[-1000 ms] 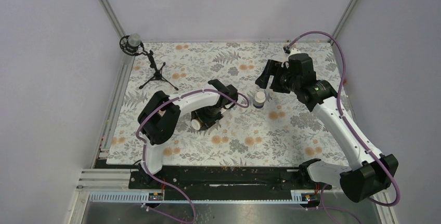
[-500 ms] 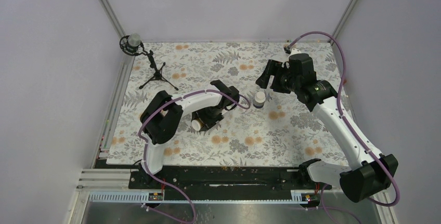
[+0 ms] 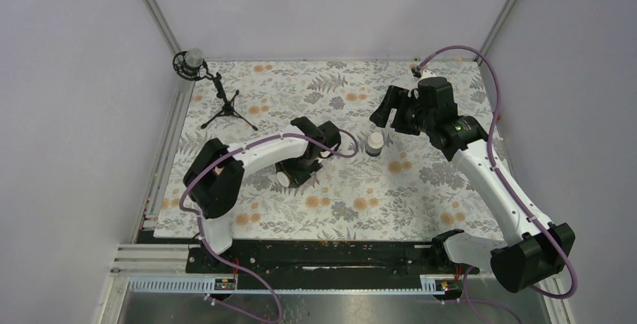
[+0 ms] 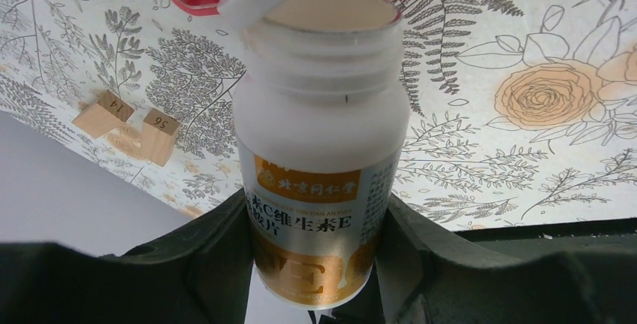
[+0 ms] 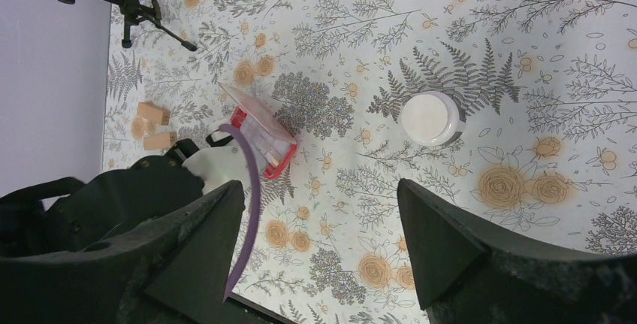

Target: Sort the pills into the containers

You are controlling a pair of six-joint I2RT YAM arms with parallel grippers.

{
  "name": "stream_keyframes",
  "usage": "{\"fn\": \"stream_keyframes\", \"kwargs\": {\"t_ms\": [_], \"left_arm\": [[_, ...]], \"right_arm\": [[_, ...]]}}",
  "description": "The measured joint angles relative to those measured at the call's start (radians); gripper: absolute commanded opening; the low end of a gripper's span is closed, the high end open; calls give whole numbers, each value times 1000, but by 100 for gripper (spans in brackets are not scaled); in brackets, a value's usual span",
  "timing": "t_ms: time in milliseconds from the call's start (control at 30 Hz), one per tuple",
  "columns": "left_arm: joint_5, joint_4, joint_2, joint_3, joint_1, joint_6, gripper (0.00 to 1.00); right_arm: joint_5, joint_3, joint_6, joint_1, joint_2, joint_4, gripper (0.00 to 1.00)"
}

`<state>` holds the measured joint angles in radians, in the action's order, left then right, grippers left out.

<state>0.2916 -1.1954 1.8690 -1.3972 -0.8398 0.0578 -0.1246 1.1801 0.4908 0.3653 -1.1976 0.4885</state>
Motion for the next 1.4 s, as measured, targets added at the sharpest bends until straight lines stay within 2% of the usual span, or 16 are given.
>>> {"fn": "stream_keyframes", "kwargs": {"t_ms": [367,600,800,900,1033,1200,1400], "left_arm": [[-2,102,-209,133,0,0,0],[-49,226,-411,214,0,-5,0],[-171,435,-592,344,8,-20,0],[-235,536,-647,391,16,-24,0],[-309,697,-716,446,27,-31,0],[-400,891,-756,457,35,-43,0],[-486,1191,-758,457,40,-55,0]], "right_arm": [[0,0,16,-3,0,0,82],[-24,0,32,-5,0,0,82],[-83,0,42,-6,0,0,80],[-150,0,48,-7,0,-14,79],[-295,-40,65,-6,13,-122,80],[-419,-76,64,31,34,-215,86],[-536,-79,55,110,72,-362,86]]}}
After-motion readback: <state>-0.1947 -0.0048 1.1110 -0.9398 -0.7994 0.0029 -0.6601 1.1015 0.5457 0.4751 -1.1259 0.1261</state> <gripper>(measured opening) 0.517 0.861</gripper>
